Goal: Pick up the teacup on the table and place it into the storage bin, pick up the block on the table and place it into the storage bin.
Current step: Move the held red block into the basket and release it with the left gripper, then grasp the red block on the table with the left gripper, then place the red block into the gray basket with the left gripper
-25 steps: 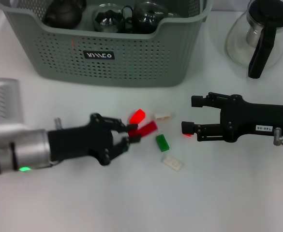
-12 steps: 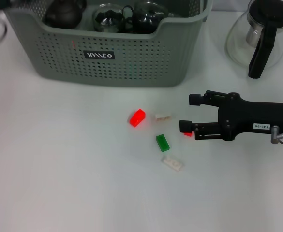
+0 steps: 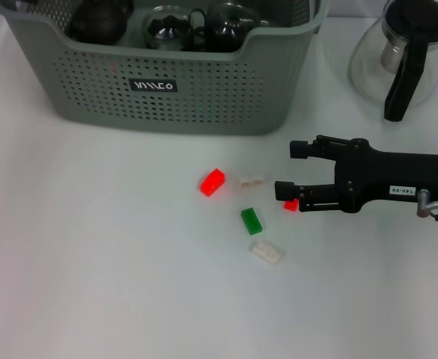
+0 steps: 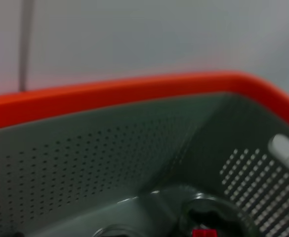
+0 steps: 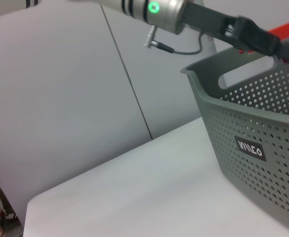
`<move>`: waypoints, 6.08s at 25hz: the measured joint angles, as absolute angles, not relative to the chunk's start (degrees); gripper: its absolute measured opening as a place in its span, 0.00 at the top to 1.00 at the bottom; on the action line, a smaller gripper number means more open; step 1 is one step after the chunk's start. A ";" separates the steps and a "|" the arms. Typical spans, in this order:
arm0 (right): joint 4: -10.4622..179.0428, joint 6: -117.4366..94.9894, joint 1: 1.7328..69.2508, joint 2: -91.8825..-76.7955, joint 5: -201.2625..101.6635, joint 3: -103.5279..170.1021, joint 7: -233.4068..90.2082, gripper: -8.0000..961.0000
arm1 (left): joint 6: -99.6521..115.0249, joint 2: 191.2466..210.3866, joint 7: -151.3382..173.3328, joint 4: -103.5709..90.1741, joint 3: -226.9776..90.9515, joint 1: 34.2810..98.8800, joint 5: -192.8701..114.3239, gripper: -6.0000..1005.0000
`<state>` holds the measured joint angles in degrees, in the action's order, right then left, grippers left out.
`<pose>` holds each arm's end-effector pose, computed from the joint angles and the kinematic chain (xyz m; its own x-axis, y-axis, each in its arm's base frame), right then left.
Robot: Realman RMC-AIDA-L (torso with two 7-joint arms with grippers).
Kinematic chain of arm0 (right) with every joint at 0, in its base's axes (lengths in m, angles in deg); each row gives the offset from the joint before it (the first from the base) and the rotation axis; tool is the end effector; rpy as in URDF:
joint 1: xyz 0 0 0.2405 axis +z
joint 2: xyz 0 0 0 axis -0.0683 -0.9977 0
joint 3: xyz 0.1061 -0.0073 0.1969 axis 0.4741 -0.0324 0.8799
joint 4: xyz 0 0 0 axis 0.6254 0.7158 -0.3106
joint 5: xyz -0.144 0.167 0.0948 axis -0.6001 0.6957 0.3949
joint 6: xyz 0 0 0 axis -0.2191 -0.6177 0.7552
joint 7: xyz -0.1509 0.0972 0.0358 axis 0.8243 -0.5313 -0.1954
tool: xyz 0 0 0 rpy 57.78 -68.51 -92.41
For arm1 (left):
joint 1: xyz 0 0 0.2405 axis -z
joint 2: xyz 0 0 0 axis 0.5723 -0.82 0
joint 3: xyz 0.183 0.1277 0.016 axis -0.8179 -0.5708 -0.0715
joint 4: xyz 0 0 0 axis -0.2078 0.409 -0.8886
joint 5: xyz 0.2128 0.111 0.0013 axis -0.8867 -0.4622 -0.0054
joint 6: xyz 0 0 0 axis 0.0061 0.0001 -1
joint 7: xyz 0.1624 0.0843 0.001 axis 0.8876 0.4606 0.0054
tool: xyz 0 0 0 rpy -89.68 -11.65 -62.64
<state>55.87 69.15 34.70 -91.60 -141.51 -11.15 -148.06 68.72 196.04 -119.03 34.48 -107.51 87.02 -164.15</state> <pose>0.2135 0.3319 -0.0623 0.7645 -0.3862 -0.5162 -0.4343 -0.9002 0.0304 -0.1770 0.4966 0.0581 0.6636 0.6524 0.3660 0.7452 -0.5336 -0.4000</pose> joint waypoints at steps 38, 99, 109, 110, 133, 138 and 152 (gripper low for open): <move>55.78 69.10 34.56 -91.51 -141.39 -9.72 -148.93 0.01 | 91.77 208.80 -54.50 27.32 -96.20 57.97 -146.76 0.16; 55.78 69.22 34.34 -91.35 -141.61 -9.72 -149.63 0.01 | 64.44 210.60 -44.57 13.04 -102.80 68.10 -145.72 0.73; 55.78 69.48 34.14 -91.23 -141.61 -9.72 -149.51 0.02 | 63.09 210.63 -44.58 12.27 -102.80 68.48 -145.76 0.72; 55.78 69.48 34.14 -91.23 -141.61 -9.72 -149.51 0.02 | 63.02 210.63 -44.58 12.28 -102.80 68.48 -145.76 0.72; 55.78 69.79 34.13 -91.18 -141.42 -9.72 -149.81 0.02 | 85.42 206.35 -61.07 23.73 -101.25 64.05 -147.37 0.81; 55.78 69.86 34.15 -91.16 -141.47 -9.72 -149.82 0.01 | 102.43 204.14 -65.05 29.55 -93.46 63.01 -147.52 0.81; 55.77 69.48 34.79 -91.42 -141.34 -9.72 -149.82 0.01 | 89.07 195.54 -103.32 32.44 -89.85 80.77 -142.60 0.80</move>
